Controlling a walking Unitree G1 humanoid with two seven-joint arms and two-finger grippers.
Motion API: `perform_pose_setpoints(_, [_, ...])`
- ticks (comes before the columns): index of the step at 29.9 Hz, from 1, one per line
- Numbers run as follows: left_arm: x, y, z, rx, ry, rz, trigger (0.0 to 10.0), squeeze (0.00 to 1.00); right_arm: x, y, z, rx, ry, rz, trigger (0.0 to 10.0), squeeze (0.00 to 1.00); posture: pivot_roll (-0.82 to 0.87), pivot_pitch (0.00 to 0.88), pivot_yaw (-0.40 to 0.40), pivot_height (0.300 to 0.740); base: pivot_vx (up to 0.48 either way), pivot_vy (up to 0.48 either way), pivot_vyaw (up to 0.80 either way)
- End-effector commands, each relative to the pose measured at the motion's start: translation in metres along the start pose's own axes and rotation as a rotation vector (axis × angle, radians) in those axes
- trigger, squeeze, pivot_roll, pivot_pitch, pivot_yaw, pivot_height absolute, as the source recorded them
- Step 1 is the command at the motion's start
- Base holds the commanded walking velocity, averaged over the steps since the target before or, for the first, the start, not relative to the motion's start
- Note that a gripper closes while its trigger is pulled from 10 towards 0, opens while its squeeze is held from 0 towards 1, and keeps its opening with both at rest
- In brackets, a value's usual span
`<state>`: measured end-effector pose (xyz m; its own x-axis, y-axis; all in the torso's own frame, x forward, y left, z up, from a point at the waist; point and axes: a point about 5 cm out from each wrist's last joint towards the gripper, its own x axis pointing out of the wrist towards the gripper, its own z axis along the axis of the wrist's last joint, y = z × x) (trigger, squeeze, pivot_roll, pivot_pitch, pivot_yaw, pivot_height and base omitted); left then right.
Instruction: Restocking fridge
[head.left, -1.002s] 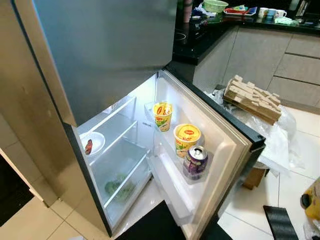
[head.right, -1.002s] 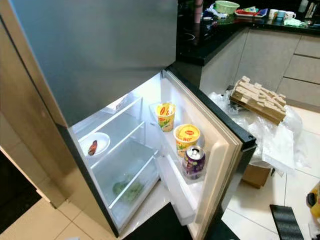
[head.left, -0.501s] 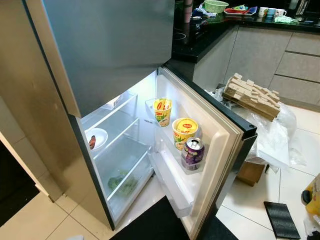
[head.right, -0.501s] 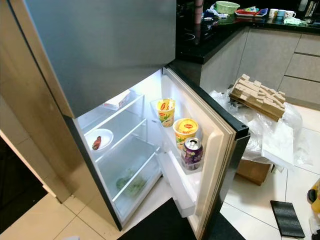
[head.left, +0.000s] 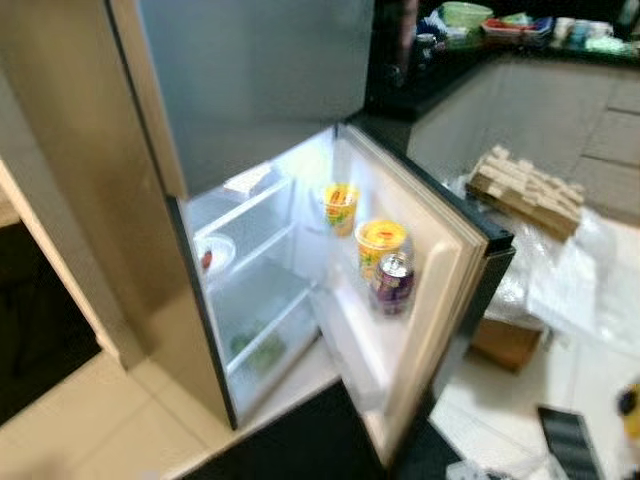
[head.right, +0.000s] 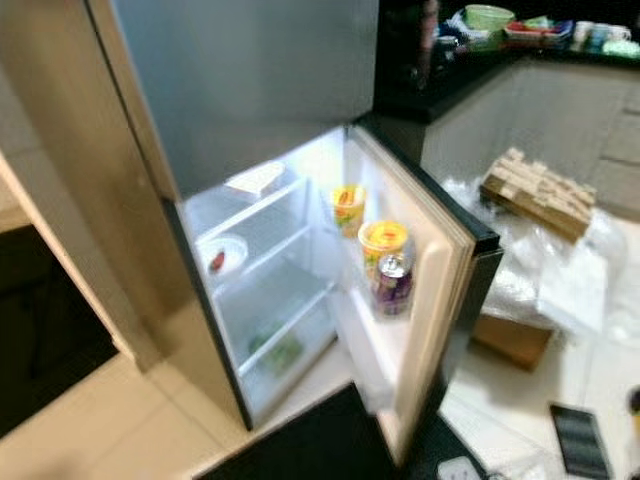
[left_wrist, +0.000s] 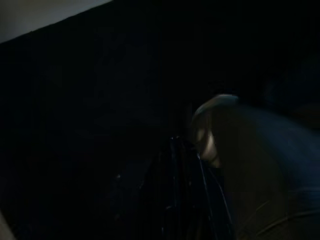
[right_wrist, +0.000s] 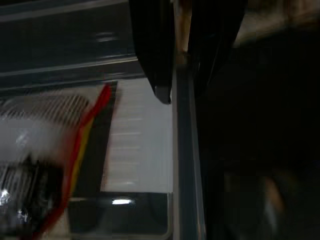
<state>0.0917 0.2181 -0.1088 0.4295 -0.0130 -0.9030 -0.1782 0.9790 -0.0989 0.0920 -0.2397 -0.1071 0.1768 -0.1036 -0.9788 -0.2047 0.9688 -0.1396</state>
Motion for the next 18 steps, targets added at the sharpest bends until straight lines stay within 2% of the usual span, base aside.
perform_pose_setpoints(1, [-0.0002,-0.0051,-0.0096,0.000,0.042,-0.014,10.0,0.00,-0.0001,0.0005,0.0076,0.000,-0.023,0.000,10.0,0.00,-0.04,0.000,-0.020,0.740,0.000,0.000,0.00])
perform_pose_setpoints(13, [-0.0001,-0.0037,-0.0068,0.036,0.038,-0.020,10.0,0.00,-0.0004,-0.0006,0.0114,-0.025,-0.041,0.003,10.0,0.00,-0.05,0.000,-0.018,0.740,0.000,0.000,0.00])
perform_pose_setpoints(17, [-0.0001,-0.0045,-0.0079,0.038,0.041,-0.023,10.0,0.00,-0.0007,-0.0020,0.0140,-0.092,-0.046,-0.007,10.0,0.00,-0.05,0.000,-0.019,0.740,0.000,0.000,0.00])
perform_pose_setpoints(18, [-0.0002,-0.0050,-0.0090,0.039,0.045,-0.024,10.0,0.00,-0.0010,-0.0031,0.0170,-0.135,-0.056,-0.015,10.0,0.00,-0.05,0.000,-0.019,0.740,0.000,0.000,0.00])
